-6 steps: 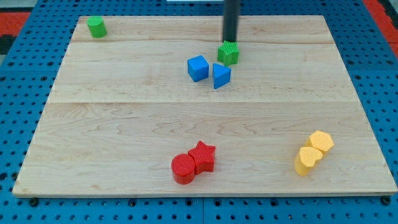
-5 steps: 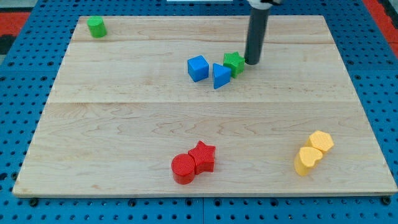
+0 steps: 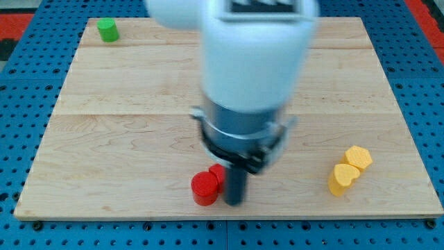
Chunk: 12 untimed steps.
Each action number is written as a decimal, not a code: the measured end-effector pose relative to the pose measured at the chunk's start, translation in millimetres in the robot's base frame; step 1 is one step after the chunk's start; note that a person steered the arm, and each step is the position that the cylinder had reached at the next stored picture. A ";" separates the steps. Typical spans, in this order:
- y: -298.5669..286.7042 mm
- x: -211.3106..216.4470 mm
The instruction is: Slide the red star closer to the blue cube
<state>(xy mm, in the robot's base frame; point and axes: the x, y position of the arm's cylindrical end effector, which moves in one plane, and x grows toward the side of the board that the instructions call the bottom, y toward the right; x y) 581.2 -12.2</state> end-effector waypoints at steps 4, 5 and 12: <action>62.3 -14.7; 3.1 -49.6; 82.0 -87.7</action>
<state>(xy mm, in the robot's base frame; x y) 493.5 69.8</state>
